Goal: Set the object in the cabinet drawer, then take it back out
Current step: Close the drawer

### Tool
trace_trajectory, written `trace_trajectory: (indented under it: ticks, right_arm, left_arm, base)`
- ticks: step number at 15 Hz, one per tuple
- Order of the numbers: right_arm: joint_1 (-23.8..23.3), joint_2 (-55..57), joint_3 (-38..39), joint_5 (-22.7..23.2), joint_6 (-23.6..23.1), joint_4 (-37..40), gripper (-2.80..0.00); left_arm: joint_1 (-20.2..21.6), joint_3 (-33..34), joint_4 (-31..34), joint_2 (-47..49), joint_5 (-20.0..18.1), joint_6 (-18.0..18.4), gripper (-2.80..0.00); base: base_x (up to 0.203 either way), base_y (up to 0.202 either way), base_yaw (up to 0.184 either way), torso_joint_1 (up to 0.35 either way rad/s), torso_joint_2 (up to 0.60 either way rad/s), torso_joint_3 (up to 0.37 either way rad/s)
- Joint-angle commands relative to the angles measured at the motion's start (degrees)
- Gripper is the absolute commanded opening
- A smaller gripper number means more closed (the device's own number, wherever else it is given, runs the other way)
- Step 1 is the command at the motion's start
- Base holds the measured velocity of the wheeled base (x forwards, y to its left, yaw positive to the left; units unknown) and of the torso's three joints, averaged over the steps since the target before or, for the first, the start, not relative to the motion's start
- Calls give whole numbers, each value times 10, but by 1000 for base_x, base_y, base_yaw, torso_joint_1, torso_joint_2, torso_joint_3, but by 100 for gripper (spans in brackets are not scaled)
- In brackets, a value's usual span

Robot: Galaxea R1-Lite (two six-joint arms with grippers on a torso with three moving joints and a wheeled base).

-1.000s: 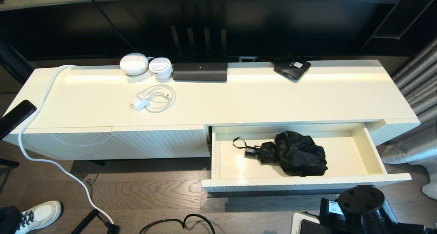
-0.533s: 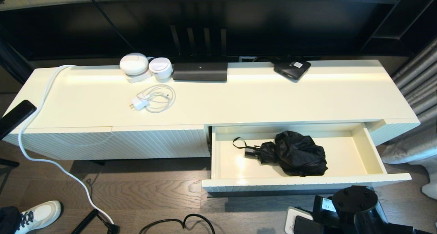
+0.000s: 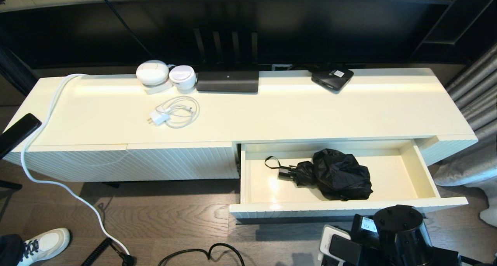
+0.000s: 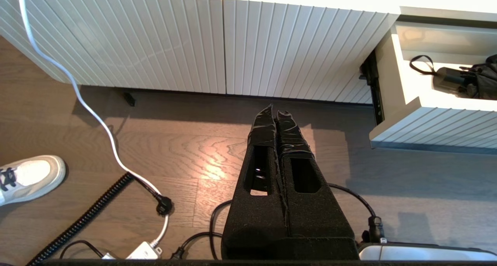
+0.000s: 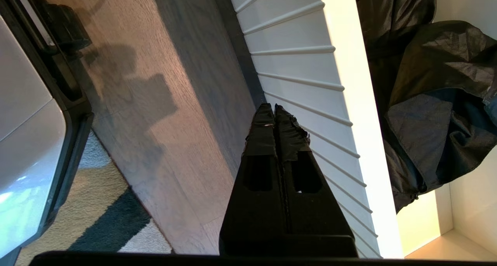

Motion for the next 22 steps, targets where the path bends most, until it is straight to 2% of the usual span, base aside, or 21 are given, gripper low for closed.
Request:
trace_trajectory:
  ticks: [1,9,16,18,22]
  right_arm:
    - [-6,10,-1,-1,-10,-13,-280]
    - [-34,46,-1,9,-40,-85,-280]
    - [-55,79,-11,30,-43,-132,-280]
    - [-68,89,-15,45,-61,-154,-280]
    - [-74,90,-26,49,-66,-162,-280]
  left_arm:
    - [0,0,0,0,0,0,-280]
    - [0,0,0,0,0,0,-280]
    - [0,0,0,0,0,0,-280]
    - [0,0,0,0,0,0,-280]
    - [0,0,0,0,0,0,-280]
  base:
    - [0,0,0,0,0,0]
    - [0,0,0,0,0,0]
    - [0,0,0,0,0,0]
    - [0,0,0,0,0,0]
    - [0,0,0,0,0,0]
